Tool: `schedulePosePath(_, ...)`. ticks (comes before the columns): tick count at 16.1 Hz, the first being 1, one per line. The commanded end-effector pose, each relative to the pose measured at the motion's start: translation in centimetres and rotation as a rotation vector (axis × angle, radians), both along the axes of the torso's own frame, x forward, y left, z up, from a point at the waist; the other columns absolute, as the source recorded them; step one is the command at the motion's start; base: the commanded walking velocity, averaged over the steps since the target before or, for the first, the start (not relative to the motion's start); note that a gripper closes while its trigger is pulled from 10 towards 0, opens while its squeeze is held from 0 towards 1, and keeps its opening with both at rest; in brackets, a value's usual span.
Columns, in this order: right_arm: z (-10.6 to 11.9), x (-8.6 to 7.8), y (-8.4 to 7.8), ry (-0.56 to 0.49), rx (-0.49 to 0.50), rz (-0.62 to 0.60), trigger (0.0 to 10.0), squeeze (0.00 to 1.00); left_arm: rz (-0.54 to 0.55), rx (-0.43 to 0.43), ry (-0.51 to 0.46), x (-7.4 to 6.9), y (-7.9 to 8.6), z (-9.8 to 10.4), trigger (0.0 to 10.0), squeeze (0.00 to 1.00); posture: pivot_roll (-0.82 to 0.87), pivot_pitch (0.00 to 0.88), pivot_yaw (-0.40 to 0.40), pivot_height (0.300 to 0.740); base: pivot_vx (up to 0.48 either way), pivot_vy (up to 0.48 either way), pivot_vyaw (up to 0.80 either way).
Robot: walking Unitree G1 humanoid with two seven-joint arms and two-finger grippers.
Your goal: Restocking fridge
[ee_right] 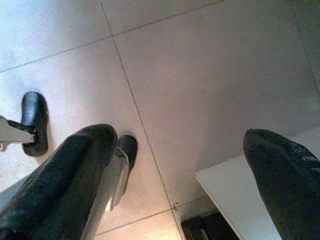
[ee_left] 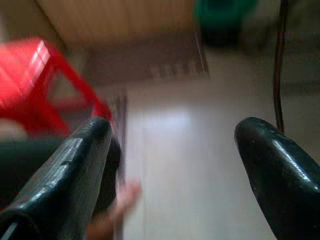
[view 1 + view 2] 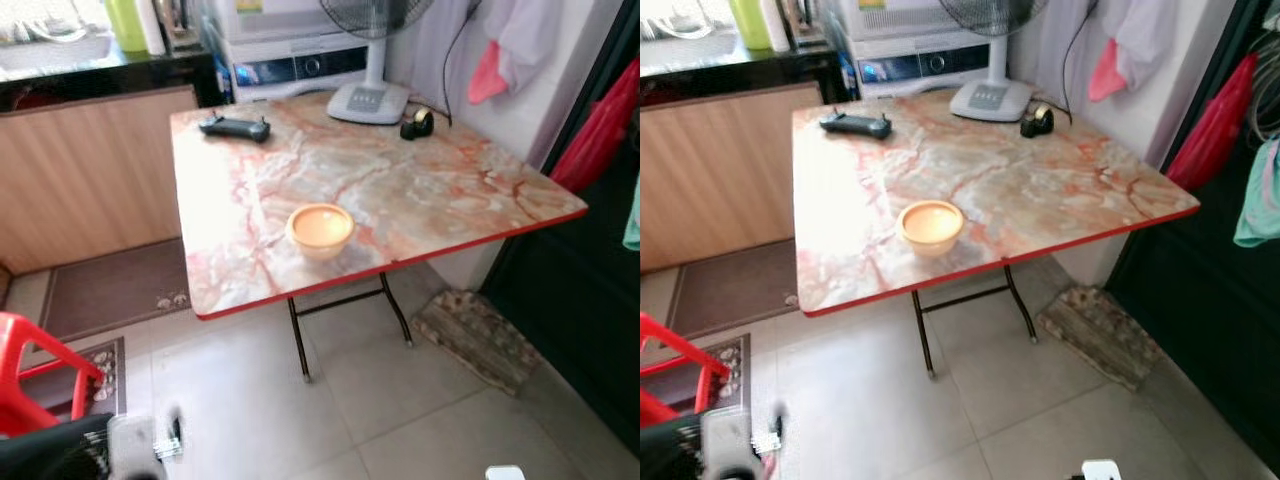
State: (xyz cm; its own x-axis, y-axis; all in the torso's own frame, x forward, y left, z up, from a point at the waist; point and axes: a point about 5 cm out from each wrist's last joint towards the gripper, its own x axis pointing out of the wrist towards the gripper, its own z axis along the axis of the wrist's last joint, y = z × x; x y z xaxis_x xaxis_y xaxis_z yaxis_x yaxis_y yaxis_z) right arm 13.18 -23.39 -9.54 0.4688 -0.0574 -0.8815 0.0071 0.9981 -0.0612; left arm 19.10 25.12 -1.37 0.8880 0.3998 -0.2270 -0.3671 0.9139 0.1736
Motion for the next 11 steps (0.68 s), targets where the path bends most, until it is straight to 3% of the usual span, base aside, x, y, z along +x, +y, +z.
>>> schedulePosePath(1,0.0,-0.2,-0.2,0.003,-0.01,0.006,10.0,0.0,-0.022,0.051,-0.06,0.2,-0.2,1.2,10.0,0.0,0.05,0.0,0.01,0.74,0.0,0.0,0.0)
schedulePosePath(2,0.0,-0.1,-0.2,0.011,-0.028,0.044,10.0,0.0,-0.104,0.12,-0.162,1.5,-0.6,3.6,10.0,0.0,0.06,0.0,0.009,0.74,0.0,0.0,0.0)
schedulePosePath(5,0.0,-0.1,-0.3,0.008,-0.026,0.041,10.0,0.0,-0.129,0.123,-0.282,3.0,-1.5,6.8,10.0,0.0,0.05,0.0,0.002,0.74,0.0,0.0,0.0)
schedulePosePath(8,0.0,-0.1,-0.3,-0.003,-0.037,0.038,10.0,0.0,-0.247,0.057,-0.534,7.4,-5.2,14.0,10.0,0.0,0.04,0.0,0.015,0.74,0.0,0.0,0.0)
schedulePosePath(11,0.0,-0.2,0.1,-0.017,-0.037,0.043,10.0,0.0,-0.291,-0.026,-0.542,8.5,-6.5,15.5,10.0,0.0,0.0,0.0,0.038,0.74,0.0,0.0,0.0)
